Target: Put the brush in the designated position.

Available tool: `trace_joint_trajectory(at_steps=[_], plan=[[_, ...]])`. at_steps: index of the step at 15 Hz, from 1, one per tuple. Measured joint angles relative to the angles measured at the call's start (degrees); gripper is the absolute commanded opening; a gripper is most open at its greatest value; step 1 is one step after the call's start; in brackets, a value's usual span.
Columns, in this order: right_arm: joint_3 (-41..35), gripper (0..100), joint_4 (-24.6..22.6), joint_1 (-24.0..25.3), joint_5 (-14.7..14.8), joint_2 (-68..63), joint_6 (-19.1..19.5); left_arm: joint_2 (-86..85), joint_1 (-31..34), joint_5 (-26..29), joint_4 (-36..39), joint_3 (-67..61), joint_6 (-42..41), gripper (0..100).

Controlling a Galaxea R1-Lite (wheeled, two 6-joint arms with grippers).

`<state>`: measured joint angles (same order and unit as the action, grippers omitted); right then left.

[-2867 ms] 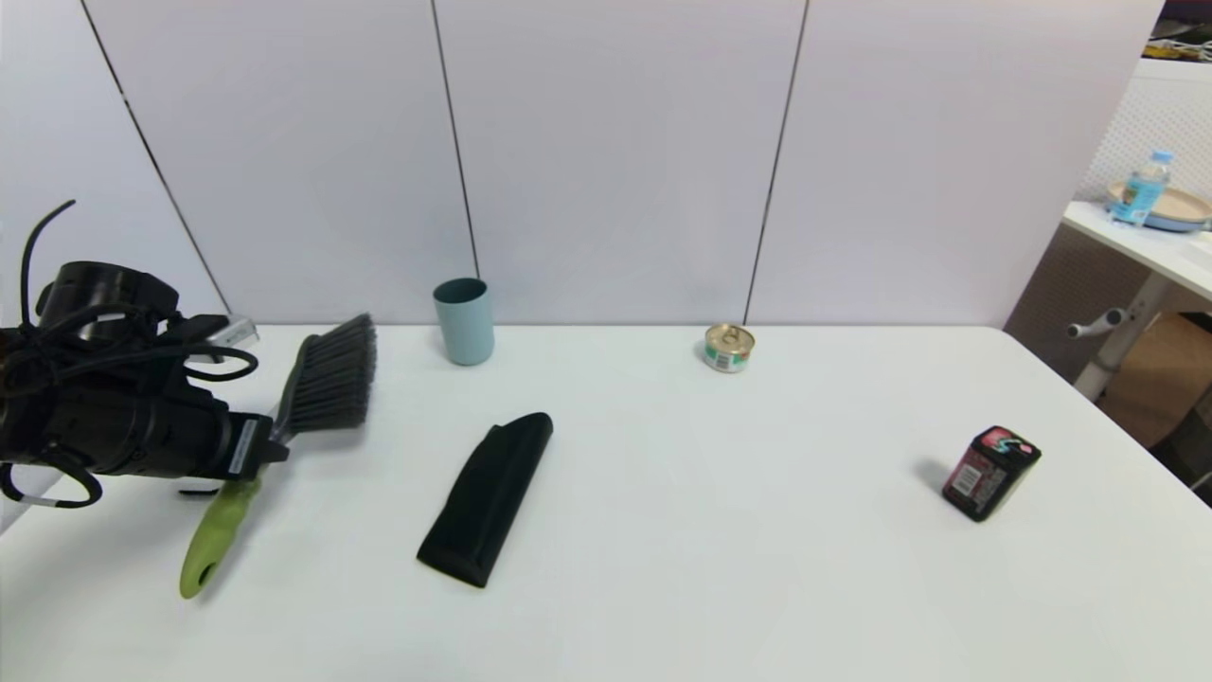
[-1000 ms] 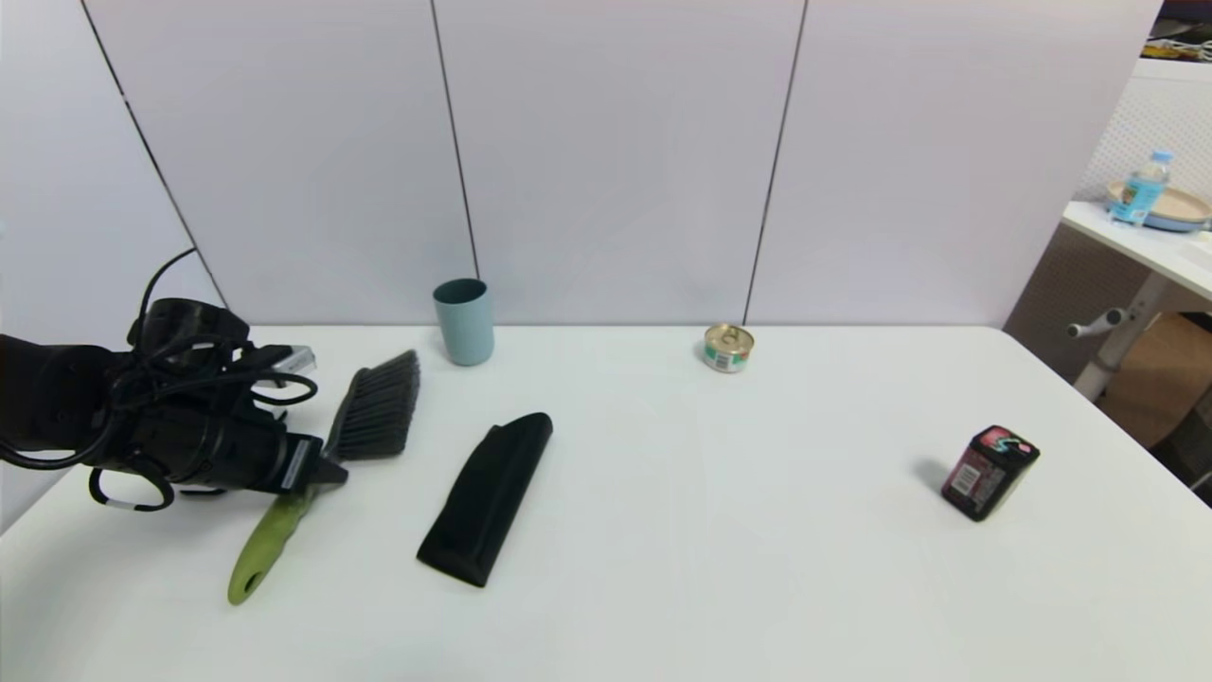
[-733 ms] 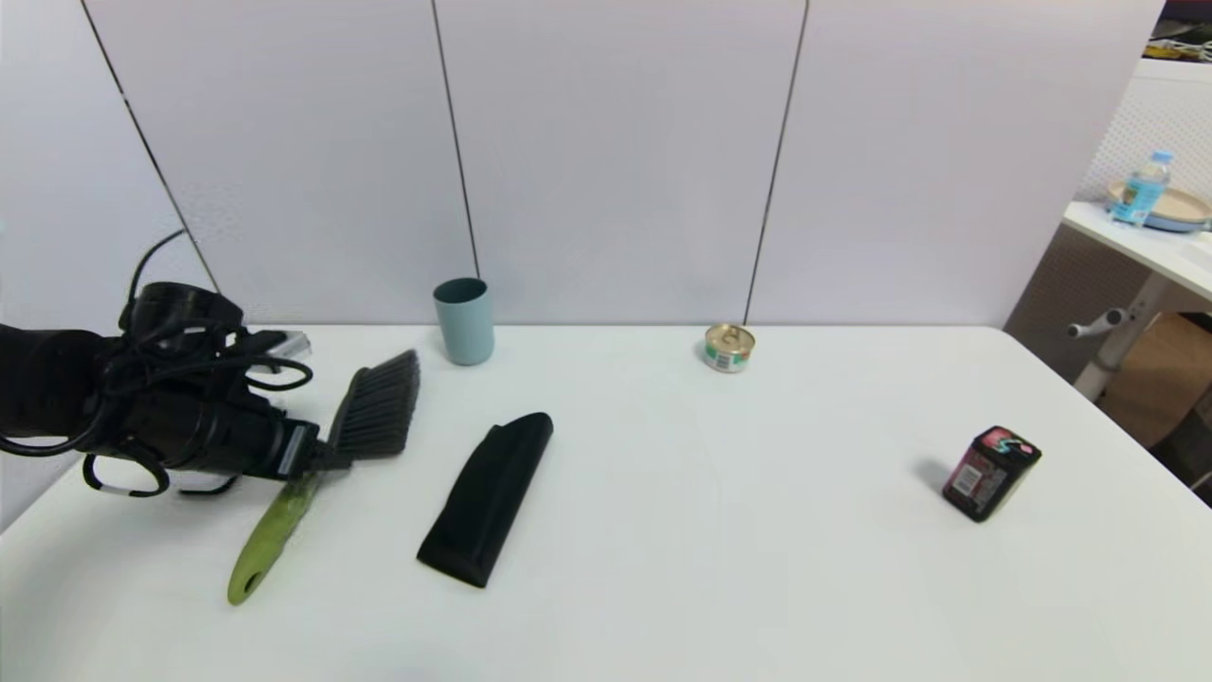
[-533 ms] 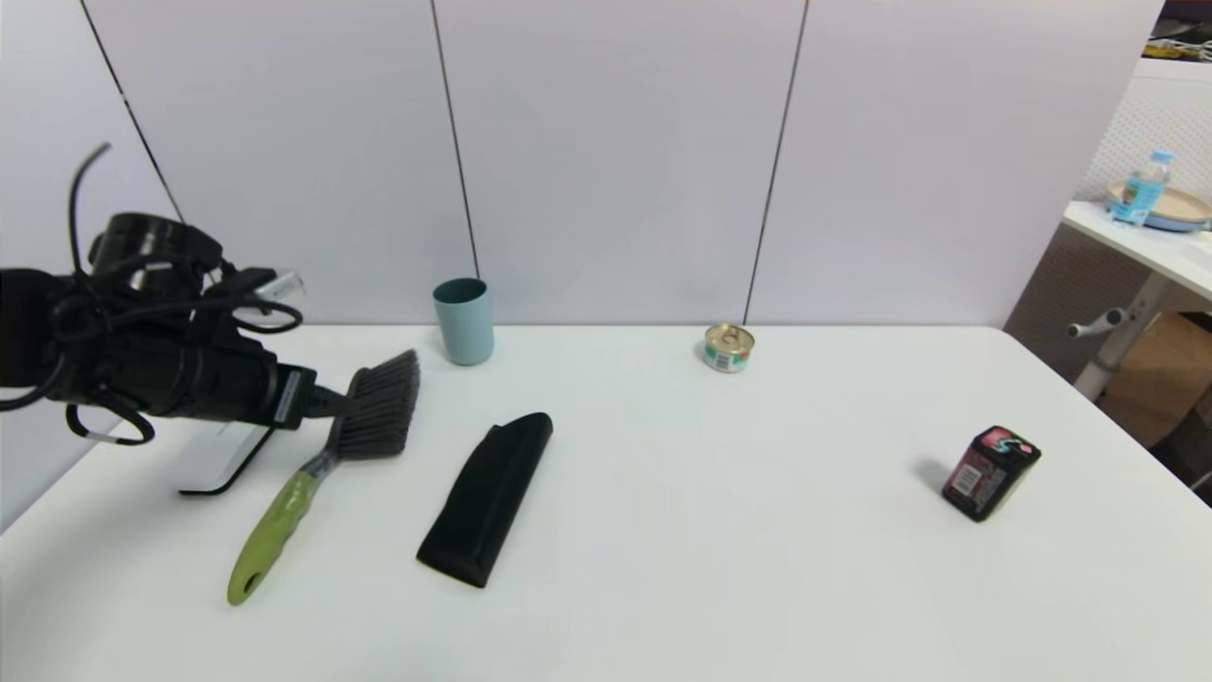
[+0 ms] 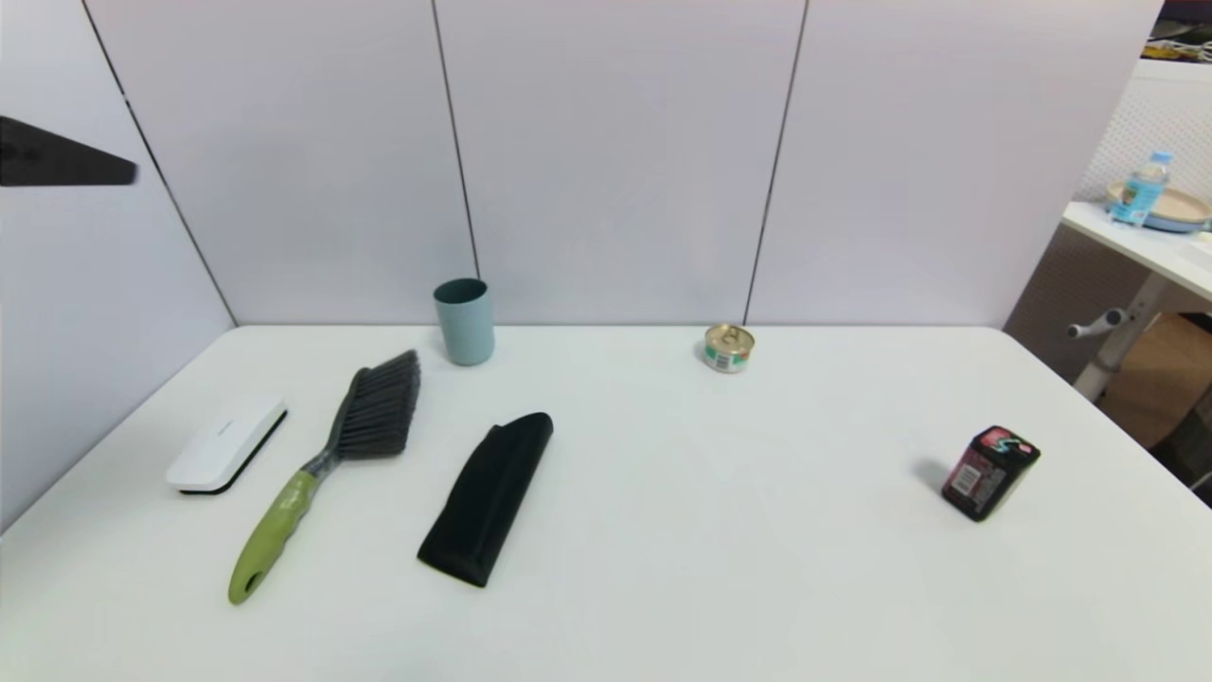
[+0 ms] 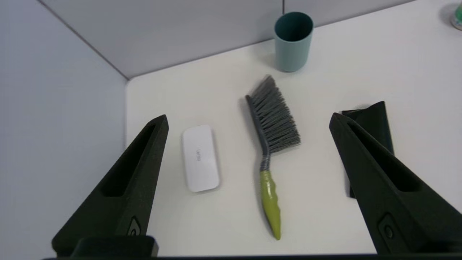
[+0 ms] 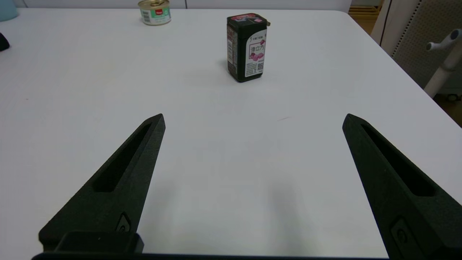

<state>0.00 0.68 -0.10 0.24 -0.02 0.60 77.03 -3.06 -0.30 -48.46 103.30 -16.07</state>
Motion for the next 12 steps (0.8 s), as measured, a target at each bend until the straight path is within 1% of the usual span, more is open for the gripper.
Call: trace_joint_trajectory(at_steps=[2,3,5,9,11,12], plan=[[0.0,100,0.0,0.0,0.0,0.0,0.0,-7.9,-0.3,-2.9,-1.6,-1.8,-1.5,100],[0.0,100,0.0,0.0,0.0,0.0,0.0,-12.2,-0.4,-3.3,-1.5,-5.7,-1.5,100],[0.0,100,0.0,0.0,0.0,0.0,0.0,-21.9,-0.4,-2.9,0.6,-18.4,-0.4,100],[0.0,100,0.0,0.0,0.0,0.0,0.0,-43.4,-0.5,1.8,8.3,-49.7,2.8,100],[0.0,100,0.0,0.0,0.0,0.0,0.0,-51.5,-0.5,4.4,14.2,-64.3,4.1,100],[0.0,100,0.0,0.0,0.0,0.0,0.0,-54.2,-0.5,5.8,18.4,-71.3,4.9,100]])
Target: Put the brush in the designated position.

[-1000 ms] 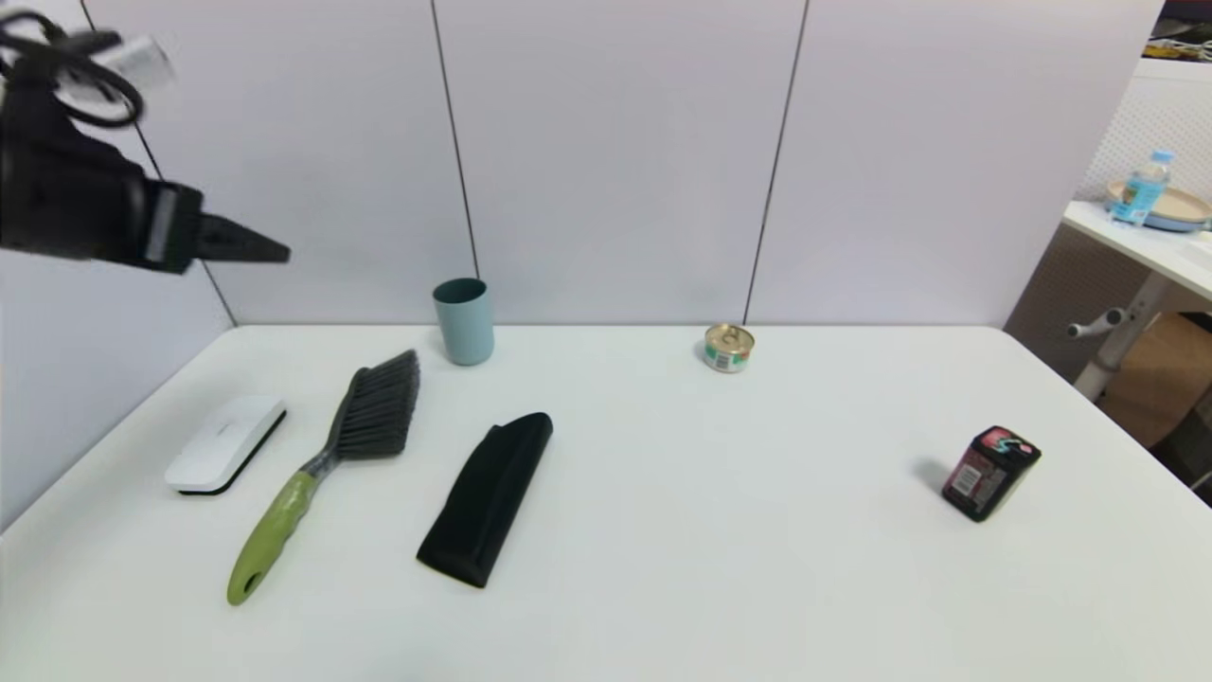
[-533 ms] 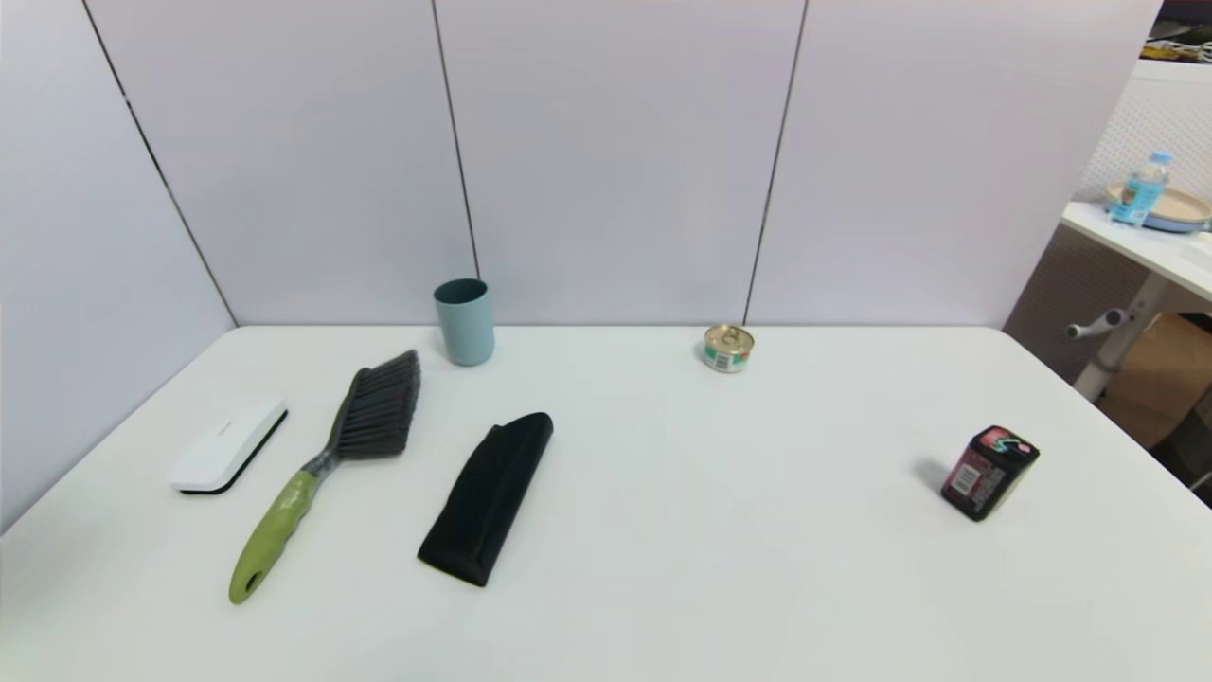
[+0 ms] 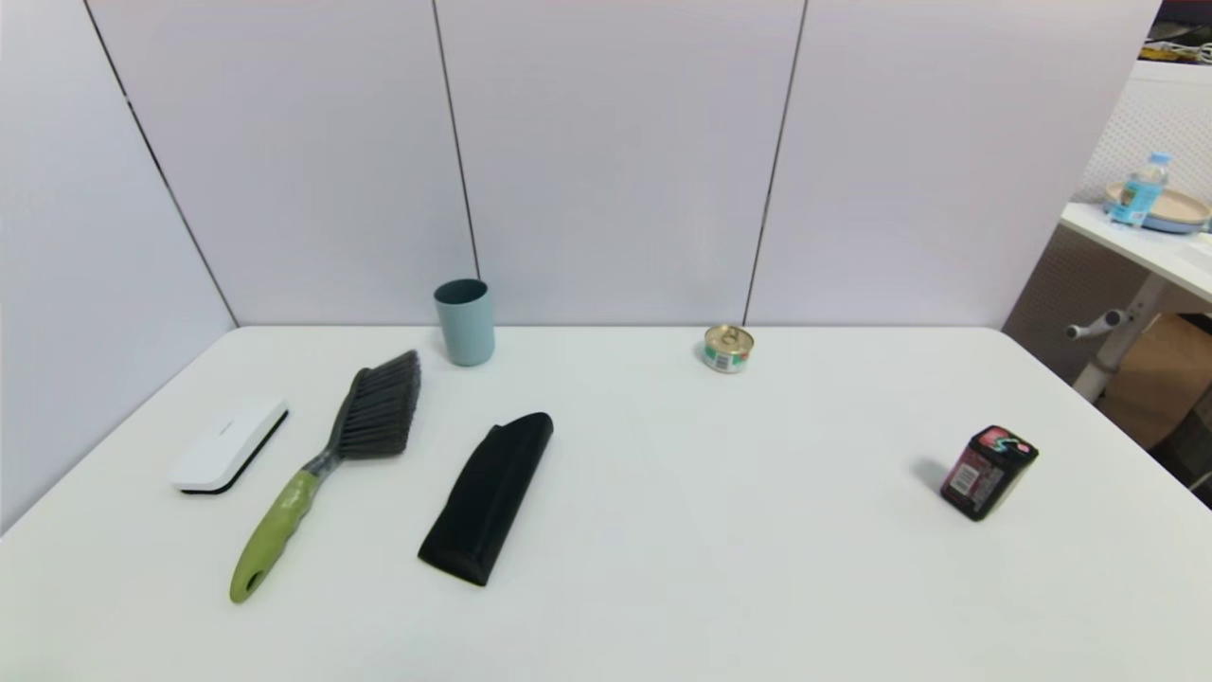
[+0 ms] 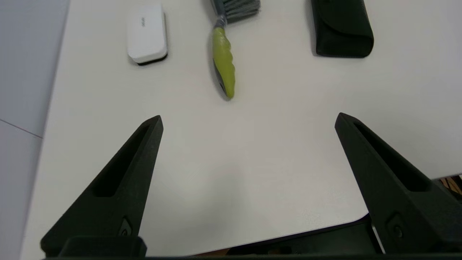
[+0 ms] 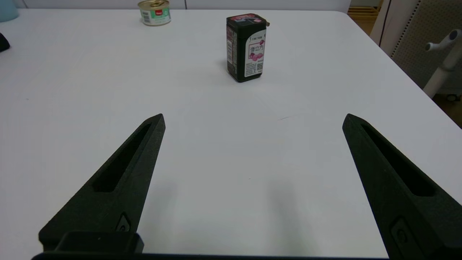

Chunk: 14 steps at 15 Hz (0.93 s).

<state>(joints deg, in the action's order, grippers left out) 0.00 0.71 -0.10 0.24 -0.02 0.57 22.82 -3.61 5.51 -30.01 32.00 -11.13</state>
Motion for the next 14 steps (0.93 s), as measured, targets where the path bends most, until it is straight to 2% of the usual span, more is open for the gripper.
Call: trace_joint_trajectory(at_steps=[4,6,7,10,14], plan=[[0.0,100,0.0,0.0,0.0,0.0,0.0,-5.6,0.6,2.0,24.0,-24.7,2.4,100],[0.0,100,0.0,0.0,0.0,0.0,0.0,-8.3,1.6,1.2,33.1,-30.1,2.8,100],[0.0,100,0.0,0.0,0.0,0.0,0.0,-10.4,2.2,0.1,34.1,-31.1,3.0,100],[0.0,100,0.0,0.0,0.0,0.0,0.0,-17.9,3.1,-2.9,29.6,-31.7,5.7,100],[0.0,100,0.0,0.0,0.0,0.0,0.0,-22.0,3.3,-3.8,29.4,-31.8,7.6,100]])
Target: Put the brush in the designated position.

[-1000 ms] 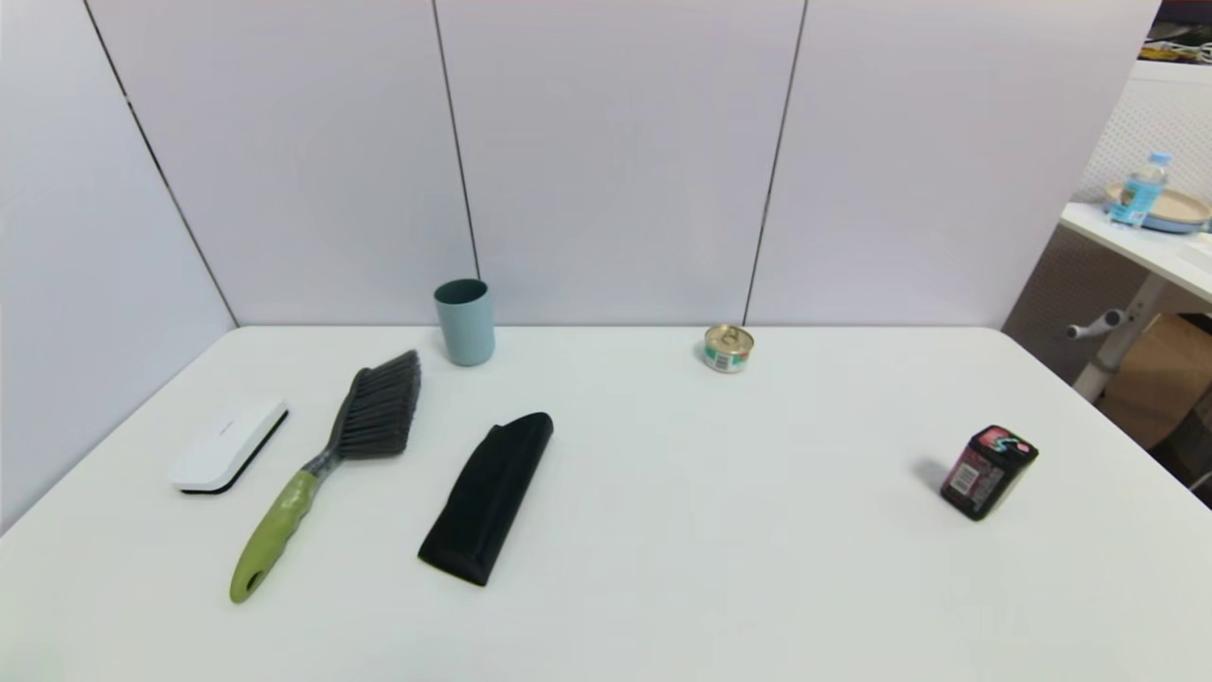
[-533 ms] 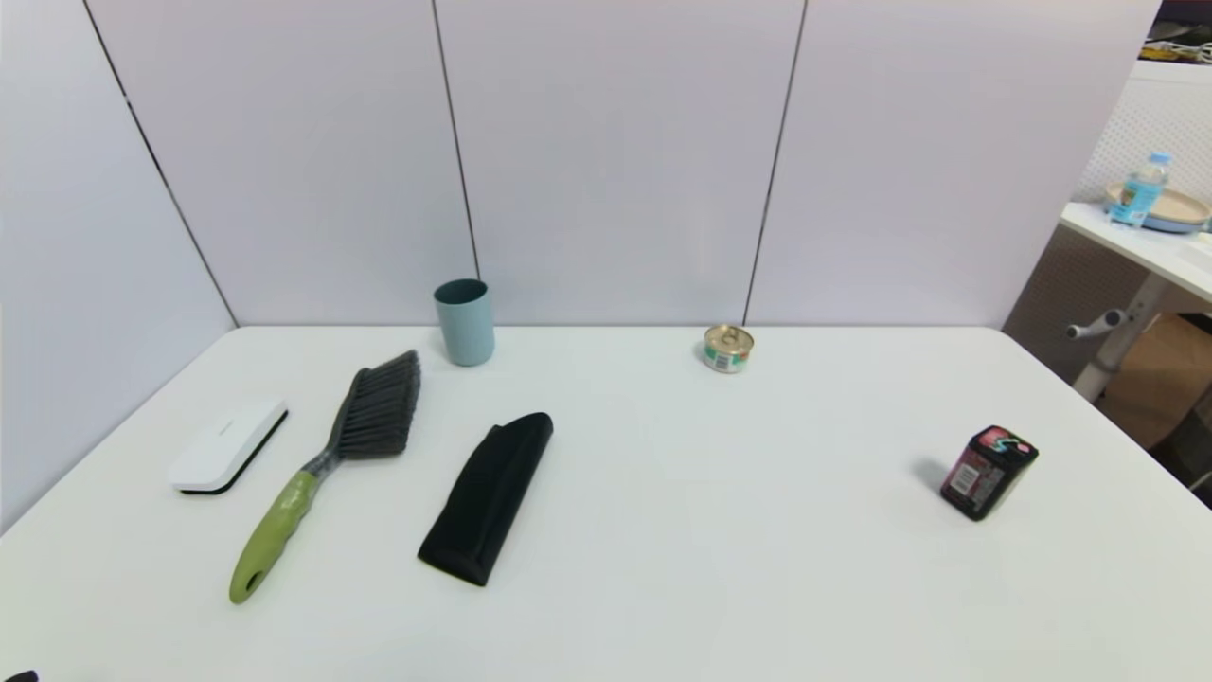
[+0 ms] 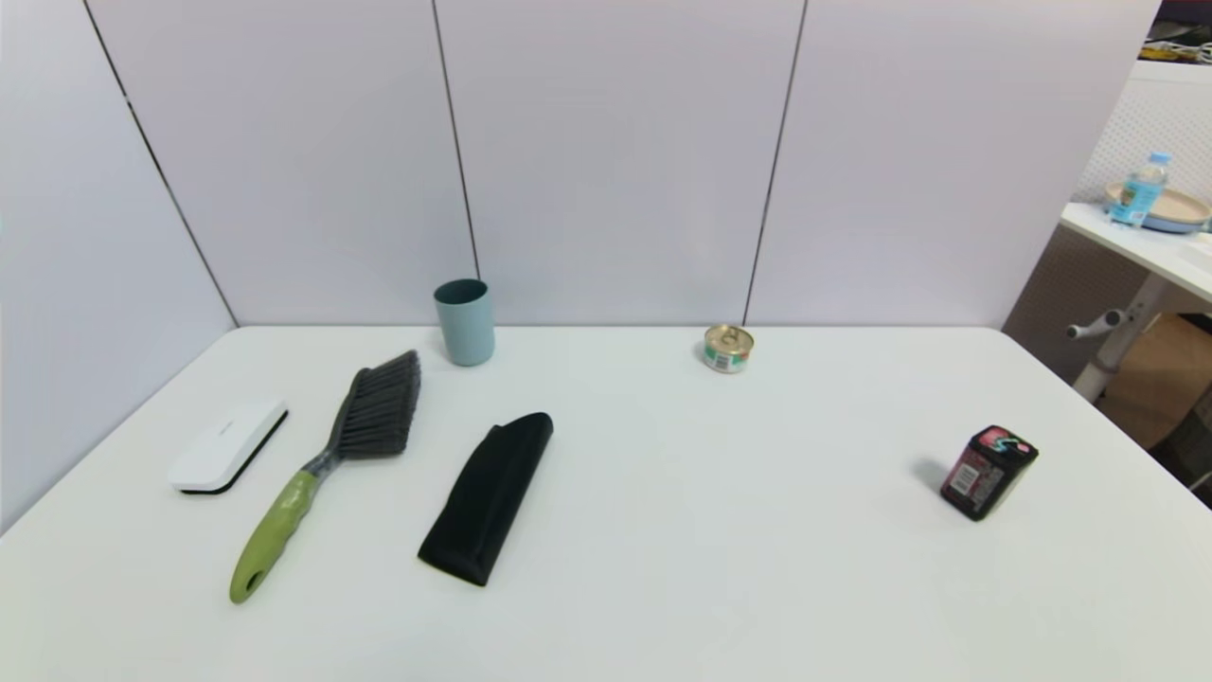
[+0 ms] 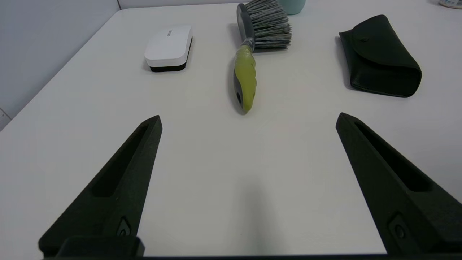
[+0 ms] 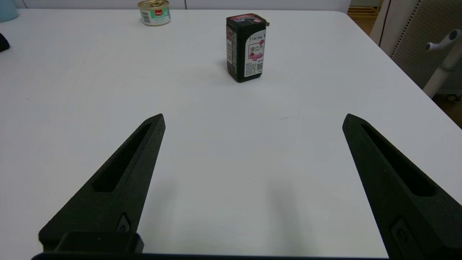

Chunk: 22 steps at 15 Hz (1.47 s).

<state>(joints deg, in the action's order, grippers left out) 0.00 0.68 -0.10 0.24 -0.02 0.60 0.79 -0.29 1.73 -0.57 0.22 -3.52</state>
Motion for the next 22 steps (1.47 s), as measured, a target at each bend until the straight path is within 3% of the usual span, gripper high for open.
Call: trace_joint_trajectory(at_steps=[22], plan=[[0.0,100,0.0,0.0,0.0,0.0,-0.4,-0.9,0.0,-0.2,0.0,0.0,0.1,100]])
